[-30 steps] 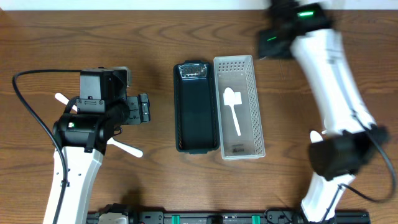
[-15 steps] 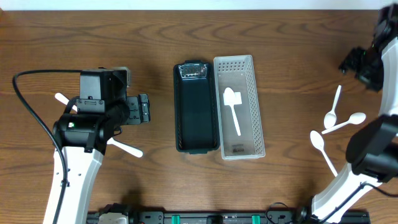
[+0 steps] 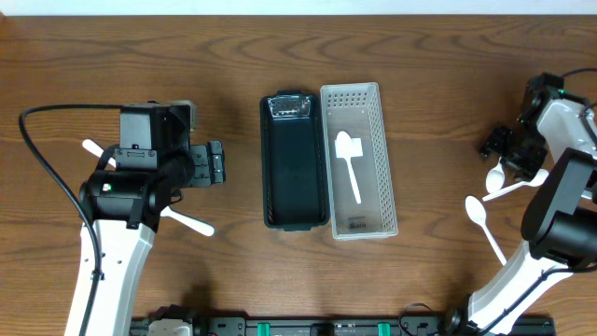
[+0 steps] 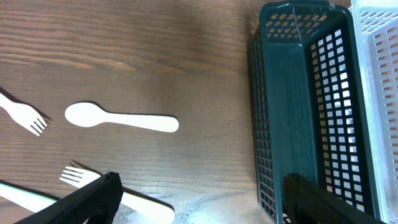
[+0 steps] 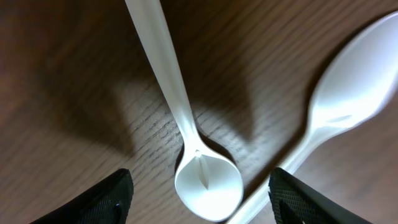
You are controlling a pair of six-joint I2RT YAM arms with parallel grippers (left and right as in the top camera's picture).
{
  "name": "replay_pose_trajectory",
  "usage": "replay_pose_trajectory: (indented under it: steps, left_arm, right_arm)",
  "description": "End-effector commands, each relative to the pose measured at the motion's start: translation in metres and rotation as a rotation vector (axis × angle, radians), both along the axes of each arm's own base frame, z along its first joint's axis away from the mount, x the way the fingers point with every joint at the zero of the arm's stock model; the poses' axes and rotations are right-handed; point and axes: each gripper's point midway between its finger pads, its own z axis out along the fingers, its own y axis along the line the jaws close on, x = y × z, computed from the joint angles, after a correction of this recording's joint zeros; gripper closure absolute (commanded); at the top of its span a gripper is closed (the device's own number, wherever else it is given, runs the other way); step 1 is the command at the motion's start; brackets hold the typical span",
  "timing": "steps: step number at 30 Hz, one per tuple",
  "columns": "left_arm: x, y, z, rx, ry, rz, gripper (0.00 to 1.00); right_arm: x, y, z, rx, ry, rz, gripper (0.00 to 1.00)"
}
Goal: Pack container
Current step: 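Move the right gripper to the next white spoon and grasp it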
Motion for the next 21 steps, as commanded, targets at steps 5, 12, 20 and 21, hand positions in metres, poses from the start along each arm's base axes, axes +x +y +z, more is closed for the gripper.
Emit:
replay_pose_trajectory:
  steps: [5, 12, 20, 21]
  left_arm:
    - [0.003, -0.001, 0.008, 0.005, -0.021, -0.007, 0.14]
    - [0.002, -0.001, 0.008, 0.005, -0.02, -0.007, 0.14]
    - [0.002, -0.001, 0.008, 0.005, -0.02, -0.007, 0.14]
    - [0.002, -0.001, 0.008, 0.005, -0.02, -0.007, 0.14]
  right_arm:
    - [0.0, 0.004, -0.009, 0.018, -0.018, 0.045, 0.28]
    - [0.009, 0.003, -0.009, 0.016, -0.053, 0.076, 0.29]
    - [0.011, 0.002, -0.014, 0.015, -0.054, 0.078, 0.51]
    - [0.011, 0.002, -0.015, 0.017, -0.052, 0.078, 0.56]
